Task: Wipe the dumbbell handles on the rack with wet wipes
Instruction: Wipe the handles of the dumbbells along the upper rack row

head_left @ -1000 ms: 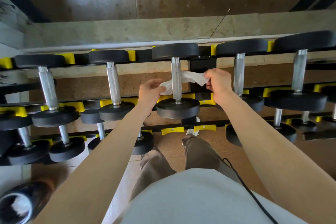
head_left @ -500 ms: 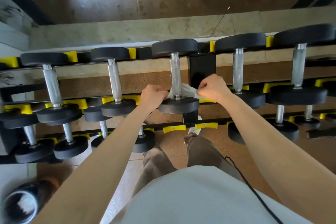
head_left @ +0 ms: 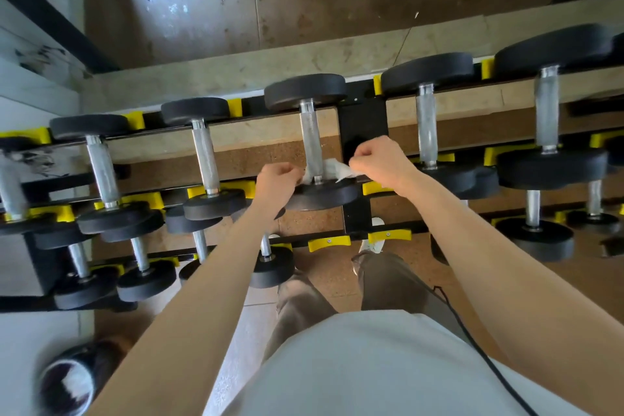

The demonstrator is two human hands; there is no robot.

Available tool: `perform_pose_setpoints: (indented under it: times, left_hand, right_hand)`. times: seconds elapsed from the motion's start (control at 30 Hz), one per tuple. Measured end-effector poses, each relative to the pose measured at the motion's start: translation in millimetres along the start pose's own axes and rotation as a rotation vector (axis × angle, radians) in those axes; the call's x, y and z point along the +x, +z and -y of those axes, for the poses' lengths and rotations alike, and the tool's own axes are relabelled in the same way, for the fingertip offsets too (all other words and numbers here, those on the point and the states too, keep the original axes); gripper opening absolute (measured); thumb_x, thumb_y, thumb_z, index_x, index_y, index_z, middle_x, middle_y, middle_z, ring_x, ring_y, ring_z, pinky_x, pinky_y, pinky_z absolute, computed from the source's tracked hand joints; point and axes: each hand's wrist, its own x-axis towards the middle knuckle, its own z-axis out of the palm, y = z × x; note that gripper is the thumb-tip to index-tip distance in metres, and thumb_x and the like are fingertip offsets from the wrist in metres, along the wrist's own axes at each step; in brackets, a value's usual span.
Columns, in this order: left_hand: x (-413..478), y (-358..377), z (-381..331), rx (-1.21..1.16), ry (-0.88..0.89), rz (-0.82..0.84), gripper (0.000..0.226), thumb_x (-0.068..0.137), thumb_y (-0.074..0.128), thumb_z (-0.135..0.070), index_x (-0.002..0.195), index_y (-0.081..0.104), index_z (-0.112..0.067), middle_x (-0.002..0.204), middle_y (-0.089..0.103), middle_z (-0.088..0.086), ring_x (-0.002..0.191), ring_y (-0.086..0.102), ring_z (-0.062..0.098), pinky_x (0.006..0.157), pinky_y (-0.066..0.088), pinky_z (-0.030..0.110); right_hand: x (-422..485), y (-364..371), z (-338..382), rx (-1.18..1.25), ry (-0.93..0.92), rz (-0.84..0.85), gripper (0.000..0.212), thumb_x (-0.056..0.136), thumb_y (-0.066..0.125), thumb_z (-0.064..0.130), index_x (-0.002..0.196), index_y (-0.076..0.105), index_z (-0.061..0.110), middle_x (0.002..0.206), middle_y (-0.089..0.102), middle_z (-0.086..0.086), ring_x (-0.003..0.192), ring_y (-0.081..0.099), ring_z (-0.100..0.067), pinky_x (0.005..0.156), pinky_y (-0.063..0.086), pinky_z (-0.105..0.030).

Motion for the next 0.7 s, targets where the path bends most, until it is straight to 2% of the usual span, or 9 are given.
perform_pose_setpoints:
  times: [0.07, 0.1, 0.2, 0.27, 0.33, 0.4, 0.5, 0.6, 0.7]
  left_hand:
    - [-4, -3, -1, -0.056, -0.058, -0.026, 0.023, 0.094, 0.057, -0.018, 0.087, 0.071, -0.002, 0.080, 0.061, 0.007, 0.081, 0.057, 0.020, 0.071, 0.045, 0.031]
    - [-8, -5, -2, -0.107, -0.083, -0.049, 0.022, 0.093, 0.055, -0.016, 0.082, 0.067, -0.003, 0.079, 0.058, 0.008, 0.080, 0.054, 0.020, 0.071, 0.043, 0.030]
    - [-28, -14, -15, -0.277, -0.121, -0.130, 0.028, 0.096, 0.048, -0.007, 0.071, 0.057, -0.018, 0.081, 0.054, 0.001, 0.078, 0.049, 0.013, 0.067, 0.040, 0.023]
    - [-45, -15, -27, -0.387, -0.109, -0.186, 0.030, 0.093, 0.046, -0.003, 0.069, 0.056, -0.018, 0.096, 0.059, 0.006, 0.094, 0.053, 0.016, 0.076, 0.045, 0.025]
    - [-67, -12, -42, -0.488, -0.073, -0.176, 0.027, 0.090, 0.050, -0.004, 0.070, 0.057, -0.019, 0.116, 0.057, 0.010, 0.112, 0.054, 0.022, 0.086, 0.052, 0.029]
    - [-88, -5, -53, -0.592, 0.037, -0.065, 0.019, 0.081, 0.051, -0.012, 0.066, 0.057, -0.020, 0.110, 0.053, 0.011, 0.109, 0.054, 0.025, 0.082, 0.051, 0.032]
    - [-104, 11, -65, -0.708, 0.124, 0.074, 0.011, 0.078, 0.052, -0.013, 0.070, 0.059, -0.017, 0.096, 0.055, 0.010, 0.095, 0.057, 0.025, 0.076, 0.052, 0.030]
    - [-108, 37, -75, -0.492, 0.168, 0.042, 0.015, 0.096, 0.055, -0.008, 0.087, 0.067, -0.012, 0.098, 0.064, 0.007, 0.089, 0.064, 0.017, 0.073, 0.055, 0.026]
    - [-103, 64, -73, -0.268, 0.284, -0.011, 0.007, 0.095, 0.067, -0.015, 0.099, 0.072, -0.017, 0.094, 0.071, -0.002, 0.083, 0.065, 0.005, 0.074, 0.054, 0.022]
  right_hand:
    - [-2, 1, -3, 0.004, -0.037, 0.068, 0.013, 0.091, 0.063, 0.015, 0.088, 0.076, 0.012, 0.085, 0.070, -0.005, 0.079, 0.062, -0.012, 0.071, 0.045, -0.022]
    - [-2, 3, -5, -0.015, -0.053, 0.120, 0.016, 0.093, 0.064, 0.016, 0.101, 0.077, 0.016, 0.098, 0.072, -0.003, 0.089, 0.064, -0.012, 0.078, 0.047, -0.023]
    - [-5, 7, -10, -0.082, -0.119, 0.173, 0.029, 0.096, 0.060, 0.011, 0.123, 0.069, 0.017, 0.124, 0.068, -0.003, 0.113, 0.062, -0.017, 0.096, 0.047, -0.029]
    - [-12, 2, -14, -0.035, -0.180, 0.101, 0.032, 0.095, 0.061, 0.009, 0.126, 0.067, 0.017, 0.124, 0.068, -0.002, 0.113, 0.063, -0.015, 0.100, 0.048, -0.030]
    - [-24, -5, -17, 0.154, -0.191, 0.089, 0.036, 0.093, 0.065, 0.012, 0.128, 0.064, 0.019, 0.120, 0.069, 0.002, 0.106, 0.065, -0.008, 0.094, 0.054, -0.028]
    - [-42, -11, -15, 0.455, -0.161, 0.195, 0.042, 0.093, 0.069, 0.017, 0.133, 0.058, 0.021, 0.120, 0.067, 0.004, 0.105, 0.066, -0.009, 0.084, 0.059, -0.025]
    - [-65, -20, -16, 0.774, -0.114, 0.304, 0.045, 0.091, 0.071, 0.026, 0.134, 0.057, 0.020, 0.124, 0.065, 0.000, 0.111, 0.066, -0.016, 0.087, 0.059, -0.030]
    - [-79, -30, -28, 0.856, -0.080, 0.241, 0.039, 0.091, 0.071, 0.023, 0.128, 0.061, 0.016, 0.122, 0.066, -0.002, 0.114, 0.065, -0.019, 0.092, 0.058, -0.034]
    - [-84, -40, -45, 0.933, -0.013, 0.102, 0.026, 0.092, 0.068, 0.010, 0.118, 0.066, 0.012, 0.114, 0.071, -0.006, 0.110, 0.067, -0.024, 0.094, 0.057, -0.039]
